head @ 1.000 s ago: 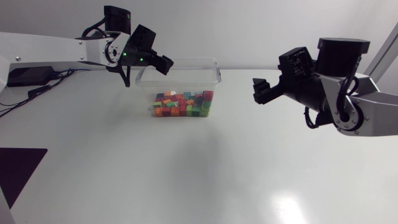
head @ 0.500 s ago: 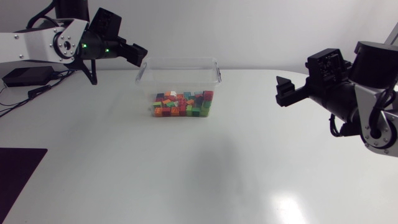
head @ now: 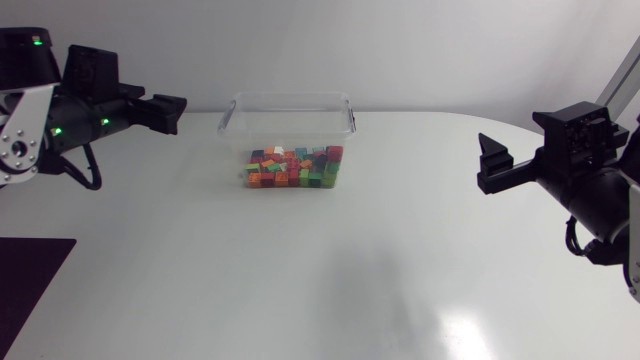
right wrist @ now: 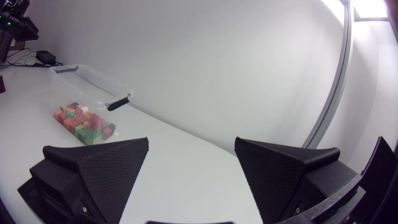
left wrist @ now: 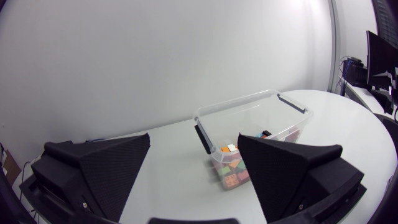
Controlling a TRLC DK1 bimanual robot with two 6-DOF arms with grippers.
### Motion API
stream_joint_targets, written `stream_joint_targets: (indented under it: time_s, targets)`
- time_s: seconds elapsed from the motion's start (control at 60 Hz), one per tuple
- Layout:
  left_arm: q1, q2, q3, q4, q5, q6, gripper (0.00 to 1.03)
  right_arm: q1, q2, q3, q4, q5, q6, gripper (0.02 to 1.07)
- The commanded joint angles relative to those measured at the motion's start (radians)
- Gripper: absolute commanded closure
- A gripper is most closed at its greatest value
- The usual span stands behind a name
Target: Place the duplo bricks in the container
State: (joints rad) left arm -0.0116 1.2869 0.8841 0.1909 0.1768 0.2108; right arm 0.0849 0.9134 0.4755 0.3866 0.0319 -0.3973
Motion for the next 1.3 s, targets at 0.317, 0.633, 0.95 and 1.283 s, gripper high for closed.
stream_joint_targets:
  time_s: [0.317,0.633,0.95,1.283]
  targets:
    - [0.104,-0.255,-0.249,0.030,-0.005,-0.042,0.05,-0.020,-0.123,-0.130,0.012,-0.010,0.029,0.07]
    - [0.131,-0.403,-0.422,0.108,-0.005,-0.054,0.05,-0.063,-0.199,-0.193,0.026,-0.032,0.051,0.07]
    - [0.154,-0.589,-0.567,0.119,-0.005,-0.100,0.06,-0.119,-0.285,-0.250,0.028,-0.075,0.109,0.07]
    - [0.148,-0.761,-0.695,0.120,-0.005,-0.126,0.07,-0.120,-0.499,-0.353,0.026,-0.075,0.110,0.07]
